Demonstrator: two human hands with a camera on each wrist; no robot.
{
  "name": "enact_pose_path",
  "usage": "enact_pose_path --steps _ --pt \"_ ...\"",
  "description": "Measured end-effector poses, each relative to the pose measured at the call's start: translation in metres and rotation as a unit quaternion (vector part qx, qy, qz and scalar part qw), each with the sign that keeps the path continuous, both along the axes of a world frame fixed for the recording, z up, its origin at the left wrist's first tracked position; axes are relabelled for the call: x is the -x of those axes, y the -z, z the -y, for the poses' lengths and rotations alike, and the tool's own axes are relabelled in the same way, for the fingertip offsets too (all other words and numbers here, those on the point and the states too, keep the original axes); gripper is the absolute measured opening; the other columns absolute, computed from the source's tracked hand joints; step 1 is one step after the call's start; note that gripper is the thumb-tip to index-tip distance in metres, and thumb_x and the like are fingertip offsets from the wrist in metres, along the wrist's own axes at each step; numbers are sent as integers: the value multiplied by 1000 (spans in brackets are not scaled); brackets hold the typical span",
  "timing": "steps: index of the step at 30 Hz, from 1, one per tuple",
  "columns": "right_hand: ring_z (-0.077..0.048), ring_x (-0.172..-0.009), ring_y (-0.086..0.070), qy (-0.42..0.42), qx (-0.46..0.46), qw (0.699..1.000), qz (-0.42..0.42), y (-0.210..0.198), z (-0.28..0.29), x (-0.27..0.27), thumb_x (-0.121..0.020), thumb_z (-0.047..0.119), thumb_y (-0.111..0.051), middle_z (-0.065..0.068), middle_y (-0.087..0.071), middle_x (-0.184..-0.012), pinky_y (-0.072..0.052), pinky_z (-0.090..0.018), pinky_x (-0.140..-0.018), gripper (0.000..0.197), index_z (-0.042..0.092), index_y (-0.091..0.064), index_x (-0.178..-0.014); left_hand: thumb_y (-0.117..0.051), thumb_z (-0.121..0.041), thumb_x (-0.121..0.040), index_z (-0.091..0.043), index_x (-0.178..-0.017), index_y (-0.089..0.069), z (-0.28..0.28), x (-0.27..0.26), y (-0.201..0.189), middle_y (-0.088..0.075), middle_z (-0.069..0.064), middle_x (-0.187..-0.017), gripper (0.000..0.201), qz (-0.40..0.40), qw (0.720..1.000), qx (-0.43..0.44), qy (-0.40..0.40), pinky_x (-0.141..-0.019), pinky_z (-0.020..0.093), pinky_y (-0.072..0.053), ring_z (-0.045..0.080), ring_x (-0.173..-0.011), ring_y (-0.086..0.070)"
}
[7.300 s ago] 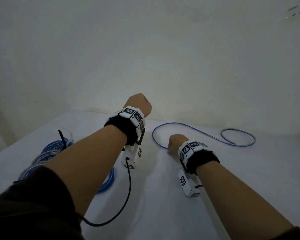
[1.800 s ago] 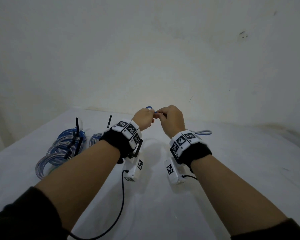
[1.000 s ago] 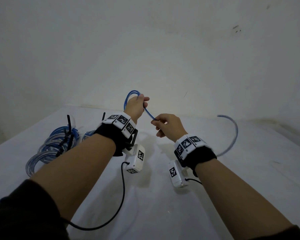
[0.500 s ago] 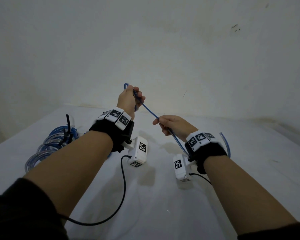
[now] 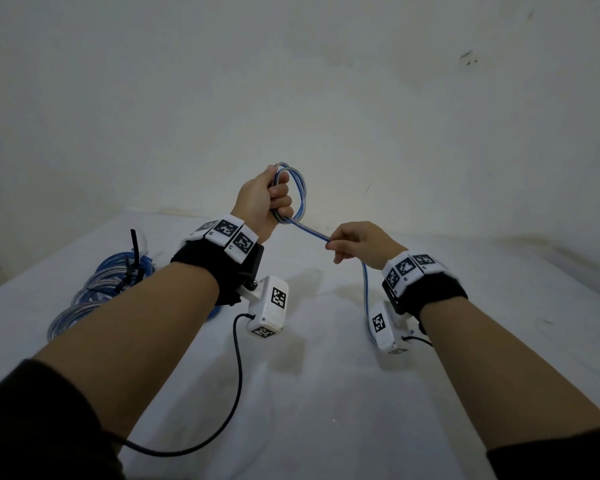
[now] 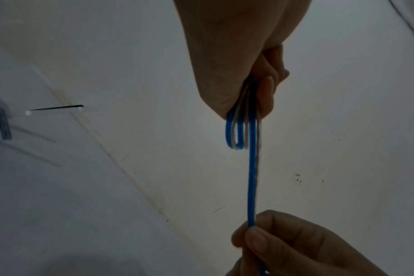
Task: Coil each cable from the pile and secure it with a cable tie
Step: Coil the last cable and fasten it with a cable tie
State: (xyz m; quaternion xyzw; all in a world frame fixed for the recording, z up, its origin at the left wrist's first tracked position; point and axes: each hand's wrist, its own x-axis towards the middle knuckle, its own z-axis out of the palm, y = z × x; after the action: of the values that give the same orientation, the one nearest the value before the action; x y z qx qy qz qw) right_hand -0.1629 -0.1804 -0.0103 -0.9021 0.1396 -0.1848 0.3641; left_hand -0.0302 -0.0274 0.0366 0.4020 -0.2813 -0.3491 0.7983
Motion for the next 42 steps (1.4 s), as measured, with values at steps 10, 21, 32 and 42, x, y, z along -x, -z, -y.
enact_pose_path --steps 10,21,32,42 --pt "-25 -87 -51 85 278 957 -23 -5 -2 -5 -89 30 -62 -10 -52 -96 -39 -31 -77 27 4 -68 -92 -29 -31 -101 -15 -68 -46 -2 0 1 -27 -11 -37 41 25 1000 -8 16 -34 16 -20 4 -32 -20" --pt "-18 -64 -65 155 -167 963 145 7 -16 -21 -89 2 -54 -11 -65 -74 -57 -26 -64 15 -4 -66 -97 -27 -33 -102 -16 -68 -44 -7 4 8 -26 -11 -37 41 88 990 -86 69 -35 14 -17 3 -32 -19" --pt "-17 -49 -38 281 -337 880 180 4 -6 -34 -74 1 -67 -11 -62 -70 -34 -22 -42 26 -4 -64 -100 -27 -32 -102 -14 -69 -43 -6 8 20 -25 -12 -38 41 136 963 -206 108 -34 15 -18 3 -33 -19" --pt "-13 -52 -40 256 -365 863 238 5 -4 -27 -84 -6 -53 -9 -53 -72 -34 -21 -44 25 13 -52 -101 -26 -32 -102 -13 -69 -44 -5 7 30 -27 -11 -38 42 89 960 -229 134 -34 14 -18 3 -31 -21"
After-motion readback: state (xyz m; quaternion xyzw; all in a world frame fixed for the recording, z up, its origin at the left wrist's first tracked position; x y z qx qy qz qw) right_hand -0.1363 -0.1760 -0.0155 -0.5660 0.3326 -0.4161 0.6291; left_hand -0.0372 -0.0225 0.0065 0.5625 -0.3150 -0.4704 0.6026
